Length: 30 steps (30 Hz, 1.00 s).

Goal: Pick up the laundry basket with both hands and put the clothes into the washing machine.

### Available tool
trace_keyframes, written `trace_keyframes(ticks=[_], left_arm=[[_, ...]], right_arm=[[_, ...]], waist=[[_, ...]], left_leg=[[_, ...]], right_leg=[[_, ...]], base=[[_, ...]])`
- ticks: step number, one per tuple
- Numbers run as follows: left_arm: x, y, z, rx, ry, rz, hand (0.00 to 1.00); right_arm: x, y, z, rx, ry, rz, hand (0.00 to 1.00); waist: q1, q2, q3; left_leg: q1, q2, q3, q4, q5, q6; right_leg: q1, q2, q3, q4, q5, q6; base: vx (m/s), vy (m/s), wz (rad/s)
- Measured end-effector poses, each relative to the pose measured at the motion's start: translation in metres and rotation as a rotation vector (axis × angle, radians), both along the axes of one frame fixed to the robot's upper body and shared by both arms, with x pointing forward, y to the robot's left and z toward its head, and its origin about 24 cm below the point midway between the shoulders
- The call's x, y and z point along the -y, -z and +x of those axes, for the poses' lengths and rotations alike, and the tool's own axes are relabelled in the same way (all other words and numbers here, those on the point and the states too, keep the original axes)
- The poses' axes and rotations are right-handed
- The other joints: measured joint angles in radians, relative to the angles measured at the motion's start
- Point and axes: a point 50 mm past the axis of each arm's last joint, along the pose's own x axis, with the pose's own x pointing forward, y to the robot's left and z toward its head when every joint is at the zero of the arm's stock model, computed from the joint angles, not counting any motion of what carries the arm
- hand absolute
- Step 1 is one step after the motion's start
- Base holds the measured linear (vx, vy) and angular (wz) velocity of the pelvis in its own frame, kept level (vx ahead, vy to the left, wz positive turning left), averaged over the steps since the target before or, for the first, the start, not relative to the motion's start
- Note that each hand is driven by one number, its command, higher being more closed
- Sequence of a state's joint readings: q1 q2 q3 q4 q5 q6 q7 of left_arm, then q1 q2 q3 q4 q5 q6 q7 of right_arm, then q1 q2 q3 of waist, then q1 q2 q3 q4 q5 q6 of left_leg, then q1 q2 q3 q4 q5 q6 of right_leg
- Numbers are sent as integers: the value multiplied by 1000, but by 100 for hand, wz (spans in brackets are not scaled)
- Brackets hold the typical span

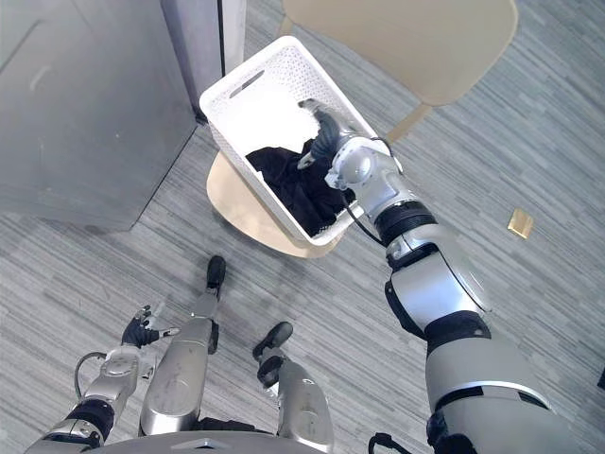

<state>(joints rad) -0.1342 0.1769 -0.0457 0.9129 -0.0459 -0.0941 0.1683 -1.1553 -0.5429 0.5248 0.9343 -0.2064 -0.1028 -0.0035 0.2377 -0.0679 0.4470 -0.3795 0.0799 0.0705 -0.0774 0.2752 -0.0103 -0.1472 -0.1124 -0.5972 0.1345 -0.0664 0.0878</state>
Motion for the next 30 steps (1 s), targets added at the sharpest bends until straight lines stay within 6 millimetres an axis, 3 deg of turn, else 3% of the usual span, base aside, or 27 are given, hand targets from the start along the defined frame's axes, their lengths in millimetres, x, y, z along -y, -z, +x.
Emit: trace_keyframes(ticks=[5, 10, 16, 24, 30], left_arm=[[3, -3, 6, 20, -6, -18, 0], [12, -5, 11, 39, -15, -52, 0], [16, -13, 21, 91, -32, -79, 0], [27, -28, 36, 179, -55, -140, 0], [44, -39, 47, 246, -69, -210, 0]], right_arm=[[21, 2, 2, -5, 94, 57, 0], [30, 9, 3, -38, 143, 36, 0], [42, 8, 2, -32, 192, 85, 0], [46, 8, 0, 3, 210, 135, 0], [42, 8, -3, 32, 182, 168, 0]], waist=[[5, 12, 14], [17, 37, 33], [17, 49, 51], [20, 51, 54], [5, 51, 54]], left_leg=[[-38, 1, -21, 0, 7, -2], [-79, 5, -23, 0, 10, -2], [-144, 5, -45, 3, 18, -8], [-201, 8, -48, 24, 17, -10], [-253, 13, -50, 47, 14, -14]], right_leg=[[-36, 1, -18, 23, -15, -7], [-84, -1, -18, 40, -21, -11], [-149, -7, -39, 77, -46, -13], [-216, -23, -46, 144, -86, -22], [-270, -34, -49, 191, -105, -30]], base=[[47, -18, 8], [26, -7, -4], [43, -15, 5], [24, -26, 1], [-2, -6, 0]])
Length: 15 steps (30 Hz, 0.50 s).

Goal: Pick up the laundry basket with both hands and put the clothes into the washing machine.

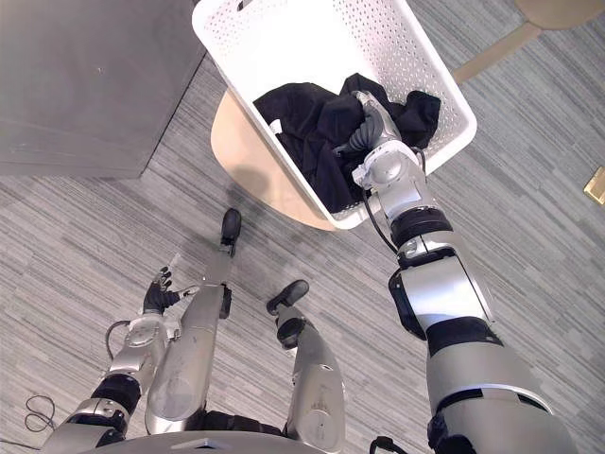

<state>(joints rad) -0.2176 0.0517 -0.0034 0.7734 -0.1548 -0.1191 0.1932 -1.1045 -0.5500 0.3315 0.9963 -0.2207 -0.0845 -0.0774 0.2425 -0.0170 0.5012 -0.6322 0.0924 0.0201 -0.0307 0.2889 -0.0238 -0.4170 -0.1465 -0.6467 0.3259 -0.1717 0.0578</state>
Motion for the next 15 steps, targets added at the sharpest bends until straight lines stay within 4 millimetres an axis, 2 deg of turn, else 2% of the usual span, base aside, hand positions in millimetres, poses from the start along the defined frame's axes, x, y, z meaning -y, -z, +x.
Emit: trace_keyframes(ticks=[3, 4, 10, 15], left_arm=[[3, -3, 2, 14, 1, -10, 0], [4, -3, 2, 15, -2, -13, 0], [3, -7, 4, 32, -16, -16, 0], [2, -8, 4, 39, -50, -31, 0]], right_arm=[[-4, 0, 0, 7, -7, 2, 0], [-6, 2, 1, 11, -6, 6, 100], [-7, -3, -1, 79, 15, 87, 100], [-11, 2, -1, 84, 16, 165, 100]], waist=[[-8, 0, 0], [-11, -1, -1], [-24, -3, -2], [-32, -7, -5]], left_leg=[[-19, 4, -1, 13, -4, -5], [-23, 5, -1, 13, -4, -5], [-44, 6, 4, 16, -4, -5], [-48, 6, 4, 20, -5, -6]], right_leg=[[-15, -1, -2, 12, -4, -4], [-21, -1, -2, 15, -5, -5], [-42, -5, -6, 27, -6, -5], [-43, -6, -11, 32, -6, -6]], base=[[0, 0, 0], [0, 0, 0], [0, 0, 0], [0, 0, 0]])
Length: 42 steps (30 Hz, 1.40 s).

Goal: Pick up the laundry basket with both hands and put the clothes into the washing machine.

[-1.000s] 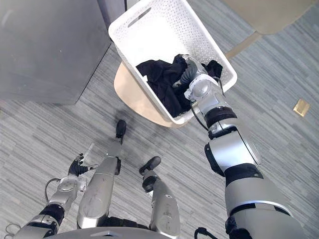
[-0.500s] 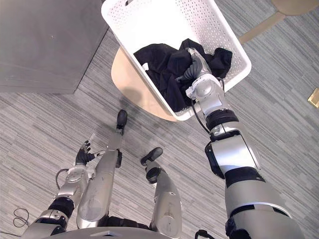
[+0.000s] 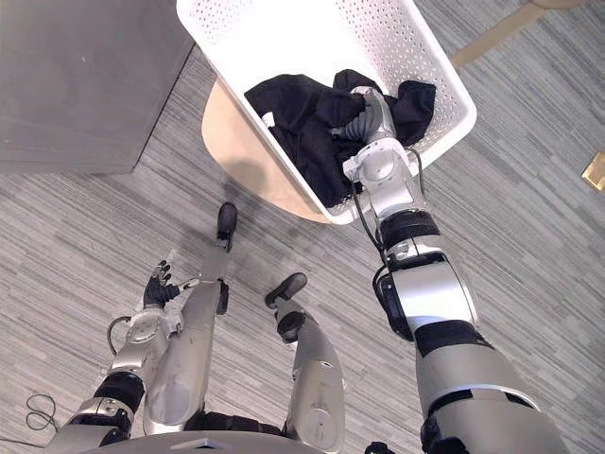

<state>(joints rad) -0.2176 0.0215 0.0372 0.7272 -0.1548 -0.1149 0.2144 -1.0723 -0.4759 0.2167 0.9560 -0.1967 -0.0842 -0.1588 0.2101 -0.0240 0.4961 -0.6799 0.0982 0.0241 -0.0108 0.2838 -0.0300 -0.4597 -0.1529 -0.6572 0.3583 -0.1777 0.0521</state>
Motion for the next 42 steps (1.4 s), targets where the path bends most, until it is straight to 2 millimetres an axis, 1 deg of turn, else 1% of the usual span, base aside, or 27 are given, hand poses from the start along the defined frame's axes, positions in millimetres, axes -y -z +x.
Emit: trace_keyframes(ticks=[3, 6, 8, 11, 16, 19, 23, 26, 28, 29, 31, 34, 35, 37, 38, 42], left_arm=[[-1, 0, 0, 0, -3, 0, 0], [-3, 0, -1, -2, -7, 6, 0], [-3, 0, 0, -1, -5, 7, 0], [-3, 0, 0, 0, -6, 8, 0], [-3, 0, 0, -2, -23, 13, 0], [-3, 0, -1, -2, -30, 3, 0], [-2, 1, -1, -12, -53, -21, 0], [-1, 2, -2, -19, -60, -29, 0], [-1, 2, -2, -19, -66, -40, 0], [-2, 1, -1, -19, -67, -40, 0], [-2, 1, -1, -18, -70, -43, 0], [-2, 2, -2, -19, -78, -57, 0], [-2, 2, -2, -19, -78, -58, 0], [-1, 2, -2, -20, -78, -60, 0], [0, 2, -1, -19, -78, -64, 0], [5, 1, -1, -13, -92, -103, 0]], right_arm=[[0, 3, 0, -5, 1, 16, 100], [-4, 16, -1, -28, -2, 58, 100], [-3, 21, -2, -40, 0, 63, 100], [-4, 21, -2, -36, 5, 114, 100], [-8, 23, -1, -25, 19, 129, 100], [-5, 24, -1, -28, 40, 177, 100], [-5, 30, -2, -19, 44, 451, 100], [-10, 35, -2, 9, 26, 772, 100], [-15, 37, -4, 37, 1, 953, 100], [-17, 36, -4, 41, -11, 985, 100], [-24, 32, -4, 74, -50, 1125, 100], [-34, 24, -5, 105, -106, 1214, 100], [-40, 18, -7, 127, -145, 1261, 100], [-47, 12, -8, 149, -185, 1308, 100], [-50, 10, -9, 167, -207, 1363, 100], [-55, 6, -11, 190, -252, 1504, 100]], waist=[[-2, -5, -4], [-4, -28, -23], [-5, -36, -33], [-8, -38, -35], [-17, -38, -35], [-17, -38, -35], [-24, -37, -35], [-28, -37, -36], [-27, -36, -36], [-28, -36, -36], [-29, -36, -36], [-29, -36, -36], [-28, -36, -36], [-27, -36, -36], [-25, -36, -36], [-23, -36, -36]], left_leg=[[-1, 0, 1, 1, -1, -1], [-7, 1, 2, 2, -1, -1], [-12, 1, 2, 2, 0, -1], [-13, 1, 2, 5, 1, 0], [-12, 1, 2, 7, 2, 0], [-9, 1, 3, 7, 3, 0], [4, -1, 5, 5, 3, -1], [22, -4, 6, -13, 8, -6], [27, -3, 6, -14, 8, -7], [27, -3, 6, -14, 9, -7], [27, -2, 5, -14, 9, -8], [27, -2, 4, -14, 9, -9], [27, -2, 4, -14, 11, -8], [28, -2, 4, -14, 15, -3], [31, -2, 4, -13, 15, -4], [43, -2, 0, -4, 14, -5]], right_leg=[[0, -1, -1, 3, 0, 0], [-8, -2, -1, 7, -1, -2], [-14, -2, -1, 8, -1, -2], [-14, -4, -1, 12, -1, -2], [-14, -5, -1, 17, -1, -3], [-12, -7, -1, 21, -2, -3], [-5, -12, -2, 30, -4, -7], [1, -18, -4, 42, -12, -10], [4, -20, -4, 49, -18, -11], [4, -20, -4, 50, -19, -11], [3, -20, -5, 56, -25, -12], [3, -20, -6, 57, -29, -12], [3, -19, -6, 57, -30, -12], [5, -19, -7, 55, -30, -12], [8, -19, -7, 55, -30, -12], [29, -17, -12, 53, -32, -12]], base=[[0, 0, 0], [0, 0, 0], [16, -6, 0], [0, 0, 0], [0, 0, 0], [0, 0, 0], [16, -10, 1], [7, -8, 1], [24, -38, 3], [27, -48, 1], [26, -42, 2], [46, -50, 2], [50, -46, 1], [47, -42, 2], [49, -44, 3], [36, -41, 6]])
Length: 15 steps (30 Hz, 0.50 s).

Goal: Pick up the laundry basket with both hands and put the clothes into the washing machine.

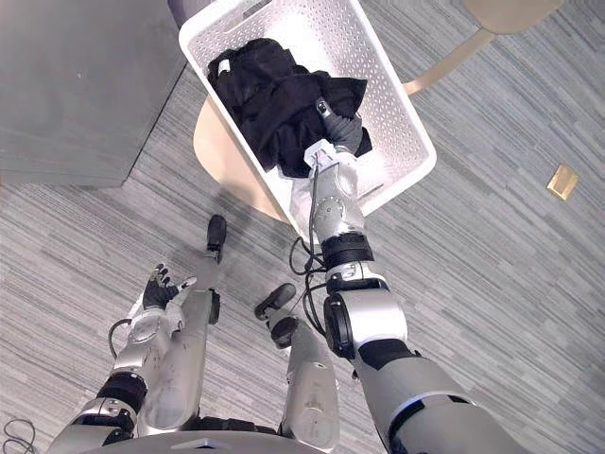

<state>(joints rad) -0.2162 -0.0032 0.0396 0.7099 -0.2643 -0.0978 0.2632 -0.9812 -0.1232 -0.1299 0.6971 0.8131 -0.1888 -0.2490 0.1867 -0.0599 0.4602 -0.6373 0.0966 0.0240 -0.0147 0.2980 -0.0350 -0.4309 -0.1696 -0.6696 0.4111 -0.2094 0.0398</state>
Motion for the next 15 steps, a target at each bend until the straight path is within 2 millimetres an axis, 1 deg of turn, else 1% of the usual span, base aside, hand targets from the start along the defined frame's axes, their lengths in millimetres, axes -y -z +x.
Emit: trace_keyframes(ticks=[4, 7, 10, 11, 12, 15], left_arm=[[0, -4, 1, 21, -26, -24, 0], [-3, -12, 3, 63, -32, -17, 0], [-9, -22, 2, 112, -48, -8, 0], [-14, -26, 2, 128, -64, 4, 0], [-15, -27, 1, 136, -72, 7, 0], [-23, -43, -2, 211, -99, 30, 0]], right_arm=[[-1, -8, -10, 78, -21, 82, 100], [-4, -17, -21, 161, -39, 138, 100], [-1, -20, -34, 229, -30, 163, 100], [2, -17, -42, 247, -19, 190, 100], [3, -15, -45, 253, -15, 202, 100], [2, -1, -59, 259, -11, 208, 100]], waist=[[0, 0, 0], [-1, 0, 0], [-1, 0, 0], [-5, 0, 0], [-7, 0, 0], [-22, 1, -1]], left_leg=[[19, 0, -5, 8, -12, -13], [47, -1, -5, 10, -18, -15], [81, -11, -11, 12, -21, -12], [104, -20, -18, 13, -21, -8], [118, -25, -20, 13, -21, -6], [191, -49, -21, 13, -34, 4]], right_leg=[[24, 0, -3, 4, -6, -1], [49, -4, -3, 18, -17, -1], [80, -21, -8, 43, -37, 1], [105, -31, -16, 53, -48, 7], [119, -37, -20, 59, -54, 9], [193, -66, -27, 75, -76, 22]], base=[[-6, -32, 8], [-7, -34, 7], [18, -61, 20], [34, -56, 26], [39, -40, 35], [47, -41, 23]])
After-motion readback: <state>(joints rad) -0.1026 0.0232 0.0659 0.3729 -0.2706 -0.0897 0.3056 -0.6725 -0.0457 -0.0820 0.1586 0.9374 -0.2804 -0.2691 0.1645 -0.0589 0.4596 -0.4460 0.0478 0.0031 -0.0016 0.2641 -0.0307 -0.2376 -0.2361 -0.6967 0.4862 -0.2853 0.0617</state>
